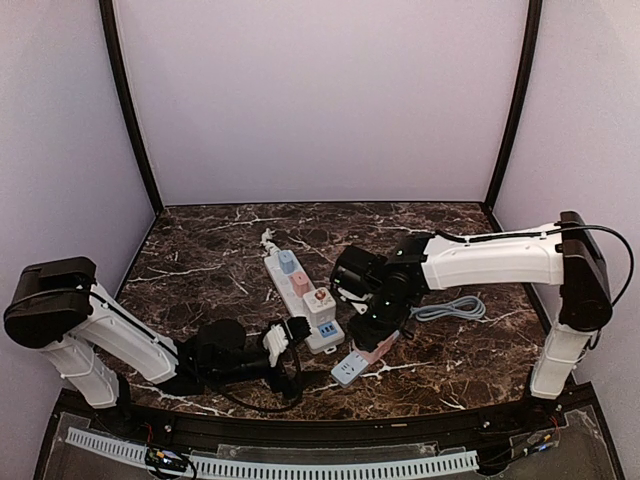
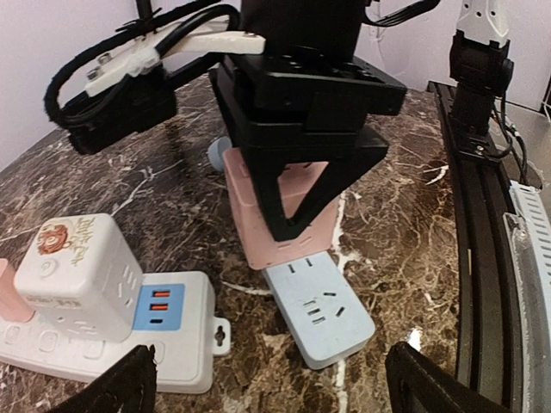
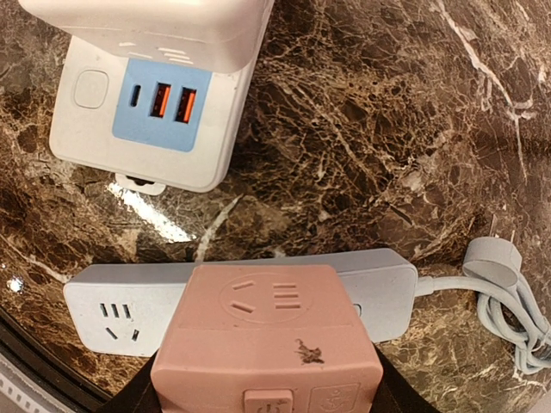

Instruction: Insert the plug

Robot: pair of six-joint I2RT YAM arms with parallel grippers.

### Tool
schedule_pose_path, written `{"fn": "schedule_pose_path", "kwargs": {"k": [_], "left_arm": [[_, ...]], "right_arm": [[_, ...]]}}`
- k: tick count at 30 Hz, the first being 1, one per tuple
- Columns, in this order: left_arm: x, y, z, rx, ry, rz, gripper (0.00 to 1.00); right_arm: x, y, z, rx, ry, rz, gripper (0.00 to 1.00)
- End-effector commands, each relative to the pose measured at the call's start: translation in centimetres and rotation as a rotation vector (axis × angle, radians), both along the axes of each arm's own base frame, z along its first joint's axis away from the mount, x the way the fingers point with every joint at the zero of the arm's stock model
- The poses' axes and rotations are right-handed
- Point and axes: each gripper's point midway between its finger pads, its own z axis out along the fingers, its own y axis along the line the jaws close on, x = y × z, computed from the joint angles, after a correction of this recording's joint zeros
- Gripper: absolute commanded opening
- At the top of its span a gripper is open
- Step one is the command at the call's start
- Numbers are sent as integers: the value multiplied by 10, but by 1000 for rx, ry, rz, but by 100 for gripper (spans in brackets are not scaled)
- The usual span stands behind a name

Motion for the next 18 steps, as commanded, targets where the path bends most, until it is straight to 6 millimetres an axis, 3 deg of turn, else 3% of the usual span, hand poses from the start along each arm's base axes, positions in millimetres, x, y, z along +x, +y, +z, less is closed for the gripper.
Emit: {"fn": "schedule_pose_path", "kwargs": {"k": [1,4,14,18], "left_arm": [[-25,-19,-10,33,50,-166,91],[-34,-30,-17,74,54,-205,90],[-32,-53,-45,172,78,-181,86],[-25,-57,-53,207,73,-135,83]], "right_arm": [[-15,-12,-45,-61,73,-105,39],[-11,-7,-32,-24,46,-112,52],[-1,13,23,168,-37,-124,95],[6,6,50,220,-106,-171,99]]}}
